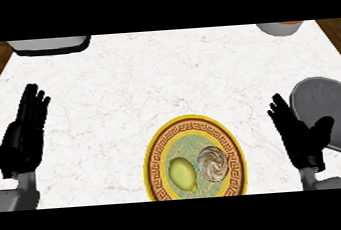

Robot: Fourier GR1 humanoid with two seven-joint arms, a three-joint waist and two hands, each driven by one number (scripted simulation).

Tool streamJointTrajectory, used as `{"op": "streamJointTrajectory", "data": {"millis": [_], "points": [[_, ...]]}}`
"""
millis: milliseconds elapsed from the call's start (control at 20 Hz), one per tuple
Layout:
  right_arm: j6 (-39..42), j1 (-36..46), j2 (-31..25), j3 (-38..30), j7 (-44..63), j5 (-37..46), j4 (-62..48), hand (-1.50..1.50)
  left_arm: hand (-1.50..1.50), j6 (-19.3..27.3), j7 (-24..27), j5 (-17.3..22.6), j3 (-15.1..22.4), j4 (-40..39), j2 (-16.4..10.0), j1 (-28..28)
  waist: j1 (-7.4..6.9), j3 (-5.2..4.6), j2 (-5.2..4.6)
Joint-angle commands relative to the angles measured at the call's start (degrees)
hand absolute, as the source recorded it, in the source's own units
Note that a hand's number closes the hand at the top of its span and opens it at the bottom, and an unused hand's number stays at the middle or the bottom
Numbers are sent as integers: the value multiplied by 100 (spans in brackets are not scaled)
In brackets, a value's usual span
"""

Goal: Pick the cupcake from the plate and place it in the pan

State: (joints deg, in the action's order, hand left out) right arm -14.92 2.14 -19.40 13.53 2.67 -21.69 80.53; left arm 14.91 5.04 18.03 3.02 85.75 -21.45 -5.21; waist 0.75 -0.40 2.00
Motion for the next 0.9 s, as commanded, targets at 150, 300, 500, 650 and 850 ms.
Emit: {"op": "streamJointTrajectory", "data": {"millis": [150,300,500,650,850], "points": [[1904,1485,309,944,-227,-389,958,150,0,-154,-284,-43,303,11,71,-318,-454,63,-213],[2722,2350,-701,1230,-375,481,1184,150,0,-252,-634,22,491,-59,118,-356,-465,28,-191],[3622,2044,-1385,747,-2156,765,1142,150,0,-254,-919,179,277,-70,-3,-435,-117,61,-219],[4030,1869,-2049,459,-2908,1210,627,-150,0,175,-1303,-28,538,308,245,-506,-92,59,-209],[4410,2493,-2398,242,-4012,1906,-199,-150,0,-28,-1304,54,417,267,127,-439,-234,53,-243]]}}
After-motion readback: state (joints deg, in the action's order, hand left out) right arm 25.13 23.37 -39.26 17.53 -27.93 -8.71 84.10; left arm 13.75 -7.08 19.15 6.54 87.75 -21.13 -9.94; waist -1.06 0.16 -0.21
